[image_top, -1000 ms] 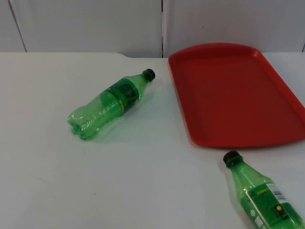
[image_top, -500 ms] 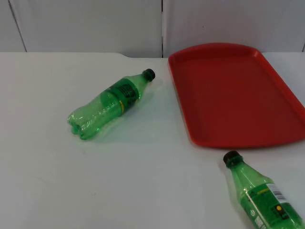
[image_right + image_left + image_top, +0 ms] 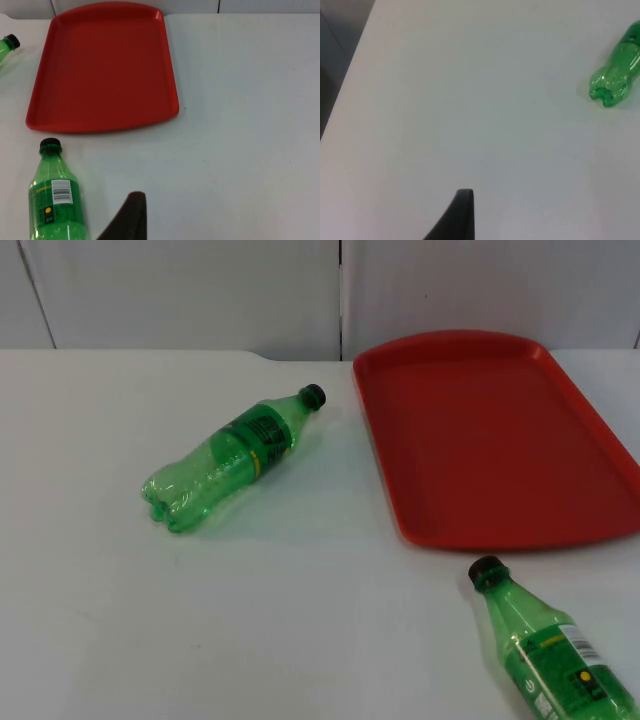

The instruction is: Place the bottle upright on the tray.

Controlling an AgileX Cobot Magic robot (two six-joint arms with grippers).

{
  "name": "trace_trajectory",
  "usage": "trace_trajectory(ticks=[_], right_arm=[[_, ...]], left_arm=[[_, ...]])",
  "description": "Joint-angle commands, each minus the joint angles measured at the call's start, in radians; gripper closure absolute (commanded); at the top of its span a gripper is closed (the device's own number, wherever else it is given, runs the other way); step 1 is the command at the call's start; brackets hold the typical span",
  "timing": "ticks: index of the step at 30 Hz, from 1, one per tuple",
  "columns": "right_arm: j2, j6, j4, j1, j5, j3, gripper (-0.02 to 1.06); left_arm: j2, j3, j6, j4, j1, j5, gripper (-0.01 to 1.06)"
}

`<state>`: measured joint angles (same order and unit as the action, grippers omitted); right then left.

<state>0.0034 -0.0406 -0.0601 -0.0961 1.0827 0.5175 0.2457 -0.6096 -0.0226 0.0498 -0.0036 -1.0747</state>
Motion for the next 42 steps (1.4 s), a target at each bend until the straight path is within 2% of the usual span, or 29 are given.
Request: trace_trajectory(ticks=[1,6,14,19,24,27,32,42], right_arm=[[-0.003,0.003,0.003,0.006,-0.004,-0.002,0.00],[-0.003,0.003,0.003,0.006,-0.004,-0.002,0.00],[-0.003,0.003,0.003,0.006,-0.004,-0.002,0.00],[-0.003,0.003,0.003,0.006,-0.004,-0.002,0.00],[-0.003,0.003,0.003,0.006,-0.004,-0.002,0.00],[-0.003,0.003,0.003,0.006,-0.004,-0.002,0.00],[-0.003,0.003,0.003,0.006,-0.004,-0.002,0.00],[-0.003,0.003,0.003,0.006,-0.004,-0.002,0.00]], left_arm=[[0.024,-0.006,-0.006,-0.012,0.002,0.026,0.00],[0.080,-0.006,-0.004,-0.014,0.002,0.081,0.00],[0.186,-0.006,0.045,-0.024,0.002,0.124,0.00],[0.315,-0.006,0.114,-0.066,0.002,0.205,0.00],[0.453,-0.013,0.130,-0.073,0.002,0.283,0.00],[0.534,-0.038,0.130,-0.087,0.002,0.302,0.00],[0.689,-0.129,0.158,-0.120,0.002,0.304,0.00],[0.961,-0.404,0.227,-0.220,0.002,0.285,0.00]])
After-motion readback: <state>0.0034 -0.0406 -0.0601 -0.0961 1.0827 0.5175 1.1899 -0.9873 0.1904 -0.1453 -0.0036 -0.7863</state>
